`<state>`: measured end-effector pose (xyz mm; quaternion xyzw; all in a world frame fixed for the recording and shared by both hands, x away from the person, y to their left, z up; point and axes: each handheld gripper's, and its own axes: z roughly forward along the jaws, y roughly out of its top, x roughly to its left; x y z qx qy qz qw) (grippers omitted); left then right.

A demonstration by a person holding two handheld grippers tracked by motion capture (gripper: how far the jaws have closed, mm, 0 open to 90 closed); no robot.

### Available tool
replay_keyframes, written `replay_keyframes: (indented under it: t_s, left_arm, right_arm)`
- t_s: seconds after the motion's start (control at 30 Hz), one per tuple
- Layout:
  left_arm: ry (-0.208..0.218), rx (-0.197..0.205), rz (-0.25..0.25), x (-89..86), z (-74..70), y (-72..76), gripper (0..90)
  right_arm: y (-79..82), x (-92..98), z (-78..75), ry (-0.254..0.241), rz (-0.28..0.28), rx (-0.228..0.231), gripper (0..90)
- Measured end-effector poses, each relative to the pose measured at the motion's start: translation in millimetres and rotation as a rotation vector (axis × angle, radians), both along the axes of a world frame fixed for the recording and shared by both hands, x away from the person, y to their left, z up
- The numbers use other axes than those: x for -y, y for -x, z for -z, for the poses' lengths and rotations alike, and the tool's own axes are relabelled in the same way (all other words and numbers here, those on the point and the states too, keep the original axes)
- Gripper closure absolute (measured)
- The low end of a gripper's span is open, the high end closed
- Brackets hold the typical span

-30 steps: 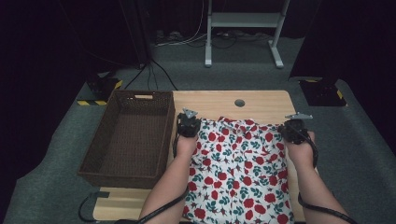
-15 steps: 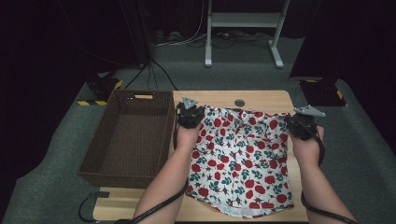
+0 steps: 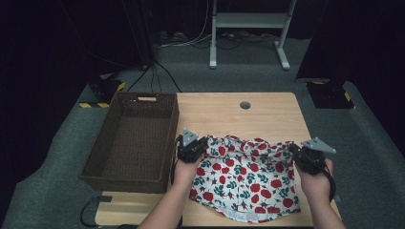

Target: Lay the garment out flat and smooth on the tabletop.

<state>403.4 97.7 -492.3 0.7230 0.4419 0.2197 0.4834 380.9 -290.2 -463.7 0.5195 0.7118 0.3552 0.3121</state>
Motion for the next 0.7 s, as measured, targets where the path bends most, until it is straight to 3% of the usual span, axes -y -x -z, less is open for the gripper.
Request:
replay_keyframes:
  t_s: [0.33,0.43,0.6,0.7]
  left_arm:
    - [-0.1,-0.05,0.084,-2.8,32.8,41.8,86.5]
    - [-0.176,-0.063,0.102,-3.5,39.6,46.6,86.5]
    - [-0.239,-0.083,0.116,-2.5,47.5,47.3,86.3]
    - [-0.255,-0.085,0.116,-2.0,48.8,44.2,86.1]
  right_arm:
    - [41.1,7.9,43.9,0.017,-0.04,-0.1,86.5]
    - [47.9,10.0,54.9,0.029,-0.048,-0.135,86.5]
    - [49.4,11.7,64.0,0.056,-0.046,-0.171,86.5]
    - [46.7,10.6,65.3,0.069,-0.046,-0.176,86.5]
